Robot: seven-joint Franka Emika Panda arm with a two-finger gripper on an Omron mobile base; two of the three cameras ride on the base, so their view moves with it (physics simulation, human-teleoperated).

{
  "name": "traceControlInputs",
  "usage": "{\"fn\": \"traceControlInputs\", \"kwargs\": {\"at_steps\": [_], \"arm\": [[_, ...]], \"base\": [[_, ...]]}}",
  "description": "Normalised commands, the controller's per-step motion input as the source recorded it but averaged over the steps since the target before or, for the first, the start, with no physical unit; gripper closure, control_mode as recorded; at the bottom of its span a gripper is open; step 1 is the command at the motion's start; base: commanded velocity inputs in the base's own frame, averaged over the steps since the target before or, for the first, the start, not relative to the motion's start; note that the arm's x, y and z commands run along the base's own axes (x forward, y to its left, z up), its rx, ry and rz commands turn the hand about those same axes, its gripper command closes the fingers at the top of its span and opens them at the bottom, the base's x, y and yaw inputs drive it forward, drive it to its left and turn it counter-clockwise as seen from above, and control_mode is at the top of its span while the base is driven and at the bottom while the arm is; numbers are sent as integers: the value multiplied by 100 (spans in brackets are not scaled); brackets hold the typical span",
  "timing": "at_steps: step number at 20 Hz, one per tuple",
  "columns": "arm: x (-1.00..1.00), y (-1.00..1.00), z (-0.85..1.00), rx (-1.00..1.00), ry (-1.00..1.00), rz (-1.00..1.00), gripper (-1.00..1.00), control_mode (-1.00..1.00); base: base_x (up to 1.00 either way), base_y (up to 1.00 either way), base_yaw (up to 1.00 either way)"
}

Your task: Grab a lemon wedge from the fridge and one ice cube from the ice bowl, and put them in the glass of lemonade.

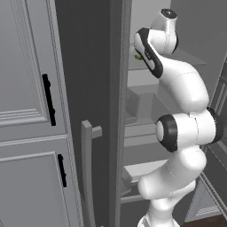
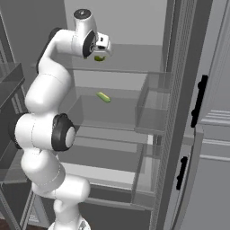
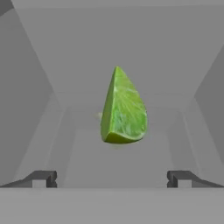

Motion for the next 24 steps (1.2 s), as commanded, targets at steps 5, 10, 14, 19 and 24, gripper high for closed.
{"fn": "traceControlInputs", "kwargs": {"at_steps": [5, 10, 14, 19, 24], "arm": [[54, 0, -14, 0, 6, 0, -100, -100], [59, 0, -14, 0, 4, 0, -100, -100], [46, 0, -11, 0, 0, -1, -100, -100], [2, 0, -29, -1, 0, -5, -100, -100], [-13, 0, -22, -2, -4, -10, -100, -100]], "base": [[0, 0, 0], [0, 0, 0], [0, 0, 0], [0, 0, 0], [0, 0, 0]]}}
